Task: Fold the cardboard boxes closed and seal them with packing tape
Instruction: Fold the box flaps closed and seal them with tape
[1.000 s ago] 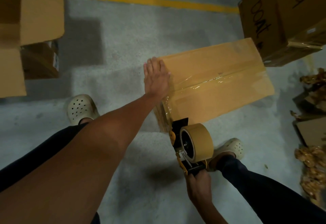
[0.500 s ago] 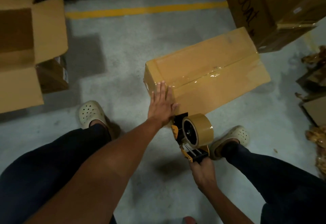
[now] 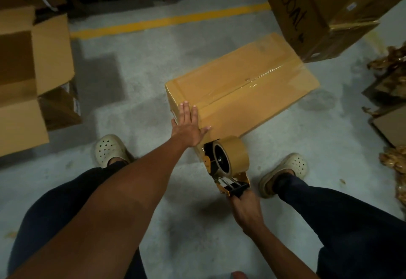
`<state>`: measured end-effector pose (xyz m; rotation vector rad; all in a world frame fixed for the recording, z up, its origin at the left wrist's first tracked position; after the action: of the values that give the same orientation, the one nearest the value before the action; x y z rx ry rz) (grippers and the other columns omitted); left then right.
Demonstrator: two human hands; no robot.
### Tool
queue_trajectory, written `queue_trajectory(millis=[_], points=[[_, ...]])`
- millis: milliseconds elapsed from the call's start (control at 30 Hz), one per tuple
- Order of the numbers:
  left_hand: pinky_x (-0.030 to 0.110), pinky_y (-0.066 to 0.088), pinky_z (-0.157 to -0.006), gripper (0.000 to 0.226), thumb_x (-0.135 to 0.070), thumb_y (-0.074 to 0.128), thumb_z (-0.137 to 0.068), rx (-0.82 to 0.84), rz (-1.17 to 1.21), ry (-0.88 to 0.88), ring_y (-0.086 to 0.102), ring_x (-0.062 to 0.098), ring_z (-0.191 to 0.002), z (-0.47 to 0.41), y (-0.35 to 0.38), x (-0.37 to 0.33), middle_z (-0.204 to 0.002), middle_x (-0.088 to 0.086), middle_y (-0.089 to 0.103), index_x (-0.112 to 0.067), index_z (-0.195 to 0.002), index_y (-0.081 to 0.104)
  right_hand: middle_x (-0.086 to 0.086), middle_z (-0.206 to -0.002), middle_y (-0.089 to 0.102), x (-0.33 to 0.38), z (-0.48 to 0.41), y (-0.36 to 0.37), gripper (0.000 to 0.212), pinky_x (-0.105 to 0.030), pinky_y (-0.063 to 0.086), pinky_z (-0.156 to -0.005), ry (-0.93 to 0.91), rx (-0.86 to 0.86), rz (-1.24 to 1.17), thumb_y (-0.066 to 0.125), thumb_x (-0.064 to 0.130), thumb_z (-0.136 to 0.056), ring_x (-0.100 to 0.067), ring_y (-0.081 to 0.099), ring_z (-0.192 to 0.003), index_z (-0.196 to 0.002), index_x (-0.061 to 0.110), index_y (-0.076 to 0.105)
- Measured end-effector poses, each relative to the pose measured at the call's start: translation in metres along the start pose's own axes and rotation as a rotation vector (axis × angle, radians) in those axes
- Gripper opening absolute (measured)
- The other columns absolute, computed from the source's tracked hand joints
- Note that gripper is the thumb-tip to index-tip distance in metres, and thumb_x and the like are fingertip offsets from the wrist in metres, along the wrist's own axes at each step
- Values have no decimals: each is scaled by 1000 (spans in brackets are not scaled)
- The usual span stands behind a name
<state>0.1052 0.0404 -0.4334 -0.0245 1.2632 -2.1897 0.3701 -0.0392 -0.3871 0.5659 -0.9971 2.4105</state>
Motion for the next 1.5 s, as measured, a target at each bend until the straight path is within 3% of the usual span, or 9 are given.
queue_trajectory(millis=[267,500,633,733,867,1000,1167,1333,1500], points=[[64,2,-118,98,-77,19,-92,-2,-12,-6,-35,30,-143,-1,1,0,-154,14,-41,-14,-153,-23,-13,-58,43,4,-5,4,25,-33,37,-48,168,50,-312,56,24,-83,-22,41,-50,-61,15,48],[63,0,-117,96,-77,18,-92,-36,17,-2,-34,29,-145,-4,5,3,-156,13,-38,-15,-154,-21,-10,-50,42,-16,-3,8,17,-27,34,-40,219,53,-425,56,25,-73,-21,38,-41,-80,12,47],[57,-9,-118,87,-69,10,-96,-216,-31,-12,-24,32,-149,4,14,-5,-161,18,-23,-9,-156,-12,-8,-50,39,-18,-9,11,21,-28,31,-43,314,60,-465,55,16,-85,-20,35,-40,-66,12,45],[52,-2,-123,71,-48,21,-106,-323,108,-53,-13,35,-151,19,28,-32,-163,22,-8,-1,-157,4,-10,-52,45,-22,-18,11,28,-31,36,-49,435,78,-485,55,18,-85,-22,42,-42,-59,11,48],[48,7,-124,71,-38,34,-105,-405,272,-81,-10,38,-151,28,50,-53,-163,26,-5,5,-155,9,-12,-54,50,-18,-33,-1,2,-34,42,-52,527,103,-752,51,3,-81,-27,49,-50,-80,4,51],[42,2,-123,74,-34,41,-102,-538,417,-147,-6,37,-152,16,58,-61,-163,25,-4,6,-154,8,-16,-71,55,-26,-69,-31,14,-37,52,-55,611,56,-963,57,6,-83,-32,58,-64,-96,2,54],[42,11,-124,73,-31,42,-102,-732,644,-206,1,36,-152,9,71,-58,-163,25,-2,8,-154,9,-18,-82,55,-50,-148,-71,26,-38,53,-58,555,-64,-907,61,13,-73,-32,57,-71,-96,1,57],[17,7,-117,72,-28,41,-99,-822,720,-203,10,33,-151,7,77,-55,-163,25,4,9,-153,13,-22,-91,68,-109,-248,-72,48,-59,55,-86,511,-196,-772,62,38,-48,-40,67,-87,-85,8,61],[4,5,-112,71,-26,44,-99,-857,704,-171,11,30,-151,6,84,-49,-164,22,5,6,-154,12,-17,-70,61,-93,-260,-77,16,-41,56,-64,529,-196,-842,62,19,-79,-33,63,-61,-85,4,59]])
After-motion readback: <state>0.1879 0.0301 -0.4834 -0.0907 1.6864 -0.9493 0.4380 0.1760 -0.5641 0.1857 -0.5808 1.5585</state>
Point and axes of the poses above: each hand's wrist, its own z-axis away from the middle knuckle, its own y-axis out of the palm, x = y × z, the point moved 2 cm from there along -z, towards the middle knuckle
